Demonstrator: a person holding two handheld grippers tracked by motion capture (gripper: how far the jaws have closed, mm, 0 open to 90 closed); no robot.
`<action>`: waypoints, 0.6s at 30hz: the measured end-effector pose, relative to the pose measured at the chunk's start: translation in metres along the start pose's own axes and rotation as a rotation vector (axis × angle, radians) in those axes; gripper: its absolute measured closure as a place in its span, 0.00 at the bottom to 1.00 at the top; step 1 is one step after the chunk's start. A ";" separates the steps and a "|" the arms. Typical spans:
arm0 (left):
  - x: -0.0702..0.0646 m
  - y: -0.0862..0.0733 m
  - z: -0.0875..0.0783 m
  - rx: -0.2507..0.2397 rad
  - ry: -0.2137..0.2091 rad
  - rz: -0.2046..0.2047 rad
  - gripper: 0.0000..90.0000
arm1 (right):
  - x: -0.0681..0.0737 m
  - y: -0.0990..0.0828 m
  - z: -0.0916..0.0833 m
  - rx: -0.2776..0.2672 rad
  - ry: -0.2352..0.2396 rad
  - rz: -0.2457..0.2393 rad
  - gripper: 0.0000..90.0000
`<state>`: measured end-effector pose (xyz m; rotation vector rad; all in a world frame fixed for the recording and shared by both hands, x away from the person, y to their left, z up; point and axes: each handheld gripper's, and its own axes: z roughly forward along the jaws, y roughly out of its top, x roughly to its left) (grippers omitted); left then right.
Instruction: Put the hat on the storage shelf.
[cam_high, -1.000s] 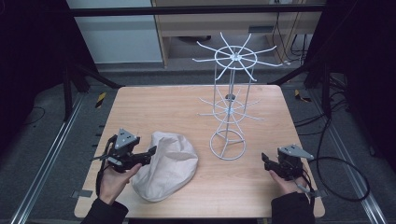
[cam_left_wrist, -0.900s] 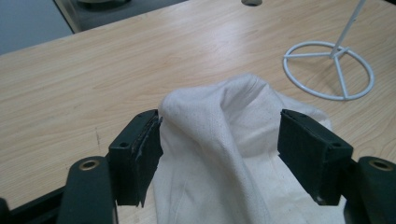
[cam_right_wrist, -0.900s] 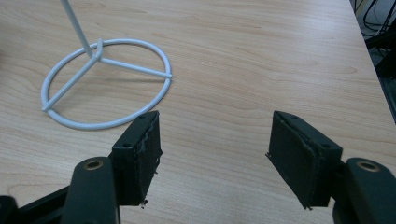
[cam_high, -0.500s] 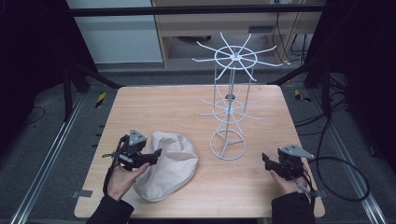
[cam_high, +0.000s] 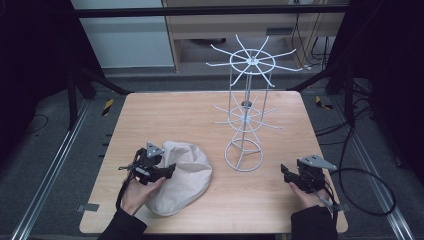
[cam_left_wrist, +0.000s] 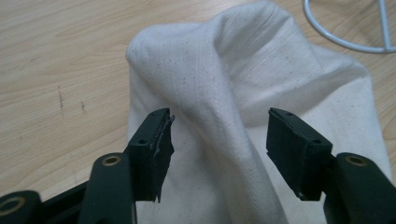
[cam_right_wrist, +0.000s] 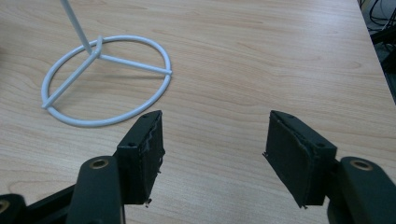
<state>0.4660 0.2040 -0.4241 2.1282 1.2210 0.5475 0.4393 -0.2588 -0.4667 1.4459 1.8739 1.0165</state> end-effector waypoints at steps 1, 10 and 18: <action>0.001 -0.001 0.001 0.002 0.001 -0.008 0.48 | 0.000 0.000 0.000 0.000 0.000 -0.002 0.41; 0.001 -0.004 0.012 0.051 -0.026 -0.011 0.60 | -0.002 0.000 0.001 0.001 0.005 0.001 0.41; -0.002 -0.005 0.017 0.073 -0.024 -0.020 0.79 | 0.000 0.000 0.002 0.009 0.008 -0.003 0.42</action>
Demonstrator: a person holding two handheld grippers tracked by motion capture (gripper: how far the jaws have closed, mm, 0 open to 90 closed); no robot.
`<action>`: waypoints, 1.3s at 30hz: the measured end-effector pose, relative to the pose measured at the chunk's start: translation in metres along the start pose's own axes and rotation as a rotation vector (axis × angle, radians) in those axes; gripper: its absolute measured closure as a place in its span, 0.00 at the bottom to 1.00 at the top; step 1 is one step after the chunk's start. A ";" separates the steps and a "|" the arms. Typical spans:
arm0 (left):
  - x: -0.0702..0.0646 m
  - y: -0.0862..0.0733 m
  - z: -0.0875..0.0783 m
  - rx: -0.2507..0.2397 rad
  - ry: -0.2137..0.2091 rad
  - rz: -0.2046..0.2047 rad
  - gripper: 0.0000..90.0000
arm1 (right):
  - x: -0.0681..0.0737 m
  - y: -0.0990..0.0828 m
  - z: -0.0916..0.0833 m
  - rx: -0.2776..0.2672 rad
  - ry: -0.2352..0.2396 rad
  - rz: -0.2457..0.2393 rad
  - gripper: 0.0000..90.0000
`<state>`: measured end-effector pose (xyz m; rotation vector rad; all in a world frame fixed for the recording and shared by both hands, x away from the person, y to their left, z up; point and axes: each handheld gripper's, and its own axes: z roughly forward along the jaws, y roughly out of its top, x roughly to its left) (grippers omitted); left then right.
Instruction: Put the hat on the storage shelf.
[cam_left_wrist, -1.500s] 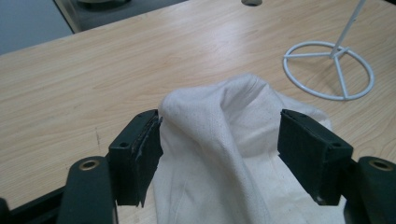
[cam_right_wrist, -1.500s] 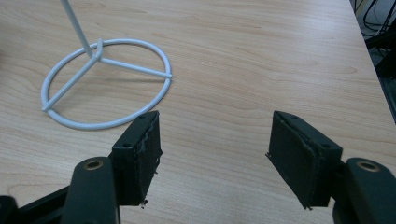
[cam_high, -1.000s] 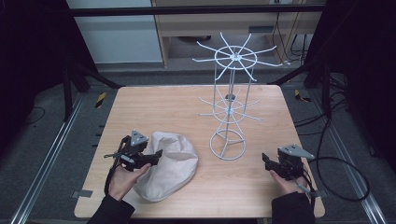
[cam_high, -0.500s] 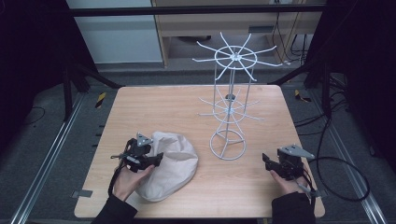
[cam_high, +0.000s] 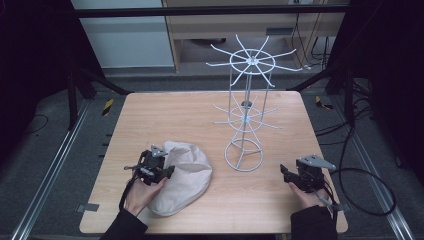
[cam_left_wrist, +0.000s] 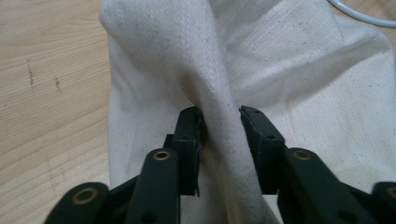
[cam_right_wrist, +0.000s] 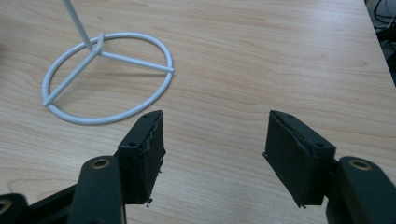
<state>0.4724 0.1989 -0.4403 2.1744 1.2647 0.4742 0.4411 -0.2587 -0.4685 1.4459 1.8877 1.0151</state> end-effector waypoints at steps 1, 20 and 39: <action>0.000 0.000 0.000 0.000 0.000 0.000 0.82 | 0.000 0.000 0.000 0.000 0.000 0.000 0.42; 0.006 0.001 -0.020 -0.111 -0.034 -0.052 0.98 | -0.001 -0.002 0.001 0.011 -0.001 0.002 0.41; 0.006 0.004 -0.065 -0.300 -0.088 -0.061 0.98 | -0.002 -0.002 0.001 0.007 -0.004 0.005 0.41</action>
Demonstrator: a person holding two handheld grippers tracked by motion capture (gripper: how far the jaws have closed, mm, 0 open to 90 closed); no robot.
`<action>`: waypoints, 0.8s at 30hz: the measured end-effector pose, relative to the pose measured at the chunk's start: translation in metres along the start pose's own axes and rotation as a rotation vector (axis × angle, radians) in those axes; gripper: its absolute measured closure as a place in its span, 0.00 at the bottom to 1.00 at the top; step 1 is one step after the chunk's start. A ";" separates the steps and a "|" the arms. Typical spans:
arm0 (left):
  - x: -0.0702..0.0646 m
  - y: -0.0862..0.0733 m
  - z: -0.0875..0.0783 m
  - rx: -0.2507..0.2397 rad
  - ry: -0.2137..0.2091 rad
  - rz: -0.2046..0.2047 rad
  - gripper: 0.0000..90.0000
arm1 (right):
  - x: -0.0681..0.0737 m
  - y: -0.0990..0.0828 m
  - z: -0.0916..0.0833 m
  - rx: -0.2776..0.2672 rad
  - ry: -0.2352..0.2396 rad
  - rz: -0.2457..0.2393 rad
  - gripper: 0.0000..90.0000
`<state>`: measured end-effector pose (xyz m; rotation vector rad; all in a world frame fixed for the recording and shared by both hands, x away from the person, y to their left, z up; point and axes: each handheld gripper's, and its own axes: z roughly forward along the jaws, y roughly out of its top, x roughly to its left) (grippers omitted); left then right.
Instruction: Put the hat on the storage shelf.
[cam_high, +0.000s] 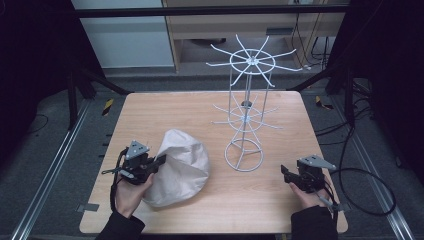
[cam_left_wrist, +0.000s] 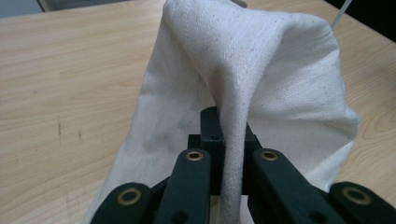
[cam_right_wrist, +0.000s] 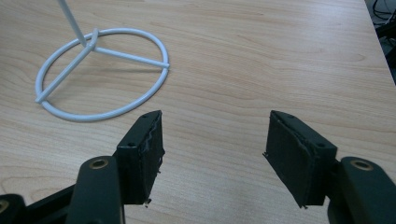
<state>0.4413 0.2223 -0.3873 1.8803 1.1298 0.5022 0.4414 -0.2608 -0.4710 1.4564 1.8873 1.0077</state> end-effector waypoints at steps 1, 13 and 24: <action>-0.001 0.001 -0.002 -0.011 -0.002 0.001 0.98 | 0.000 0.000 0.000 0.001 0.001 0.002 0.41; 0.002 0.012 -0.035 -0.153 -0.020 -0.012 0.98 | 0.000 0.000 0.000 -0.010 -0.004 -0.007 0.39; 0.004 0.017 -0.057 -0.255 -0.035 -0.019 0.98 | 0.001 -0.001 0.000 -0.010 -0.004 -0.007 0.38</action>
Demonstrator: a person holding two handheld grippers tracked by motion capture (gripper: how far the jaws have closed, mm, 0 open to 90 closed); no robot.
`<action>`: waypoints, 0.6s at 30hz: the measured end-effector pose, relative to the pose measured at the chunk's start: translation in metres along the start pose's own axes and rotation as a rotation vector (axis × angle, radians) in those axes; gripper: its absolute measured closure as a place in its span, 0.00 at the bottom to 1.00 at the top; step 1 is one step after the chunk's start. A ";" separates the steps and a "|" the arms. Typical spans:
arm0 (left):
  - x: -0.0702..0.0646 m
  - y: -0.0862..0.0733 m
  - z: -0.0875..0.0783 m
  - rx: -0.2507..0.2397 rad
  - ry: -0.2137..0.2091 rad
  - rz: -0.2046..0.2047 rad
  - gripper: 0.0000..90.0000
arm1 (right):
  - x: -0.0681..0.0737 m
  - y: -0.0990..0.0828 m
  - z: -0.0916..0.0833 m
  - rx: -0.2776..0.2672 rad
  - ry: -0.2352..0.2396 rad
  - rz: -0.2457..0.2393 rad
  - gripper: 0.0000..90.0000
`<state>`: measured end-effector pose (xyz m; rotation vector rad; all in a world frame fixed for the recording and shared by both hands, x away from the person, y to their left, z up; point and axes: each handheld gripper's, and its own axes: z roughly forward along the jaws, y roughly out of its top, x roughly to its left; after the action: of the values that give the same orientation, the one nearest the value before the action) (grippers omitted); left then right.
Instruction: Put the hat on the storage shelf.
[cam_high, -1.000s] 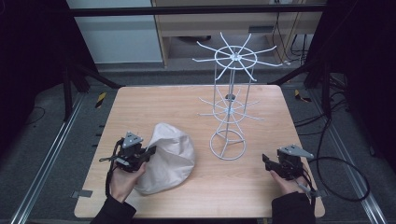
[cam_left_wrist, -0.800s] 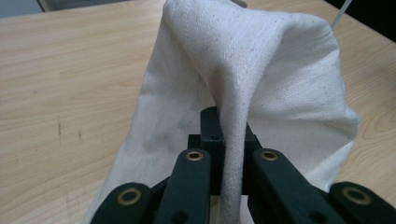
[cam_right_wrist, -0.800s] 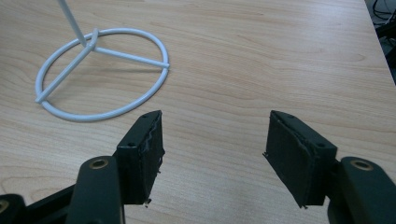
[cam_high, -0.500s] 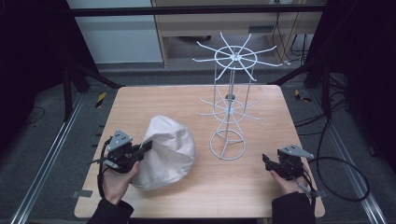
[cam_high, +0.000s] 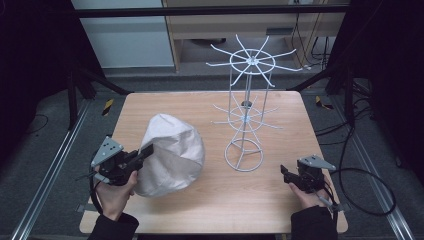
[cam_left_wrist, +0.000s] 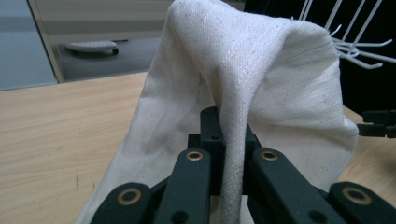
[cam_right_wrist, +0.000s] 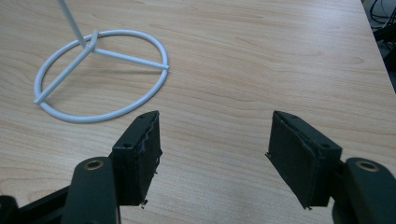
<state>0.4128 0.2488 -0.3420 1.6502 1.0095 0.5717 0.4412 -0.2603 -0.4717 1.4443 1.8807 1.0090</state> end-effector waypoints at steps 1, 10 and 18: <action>0.000 0.001 -0.002 -0.009 -0.003 -0.001 0.98 | 0.000 0.000 0.000 -0.002 -0.002 -0.004 0.38; -0.004 0.009 -0.015 -0.076 -0.033 -0.006 0.98 | -0.001 0.000 0.000 -0.007 -0.002 -0.005 0.38; -0.009 0.016 -0.026 -0.147 -0.051 -0.005 0.98 | 0.000 -0.001 0.000 -0.006 -0.001 -0.002 0.37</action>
<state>0.3928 0.2538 -0.3178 1.5249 0.9127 0.5840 0.4410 -0.2608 -0.4725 1.4388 1.8770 1.0121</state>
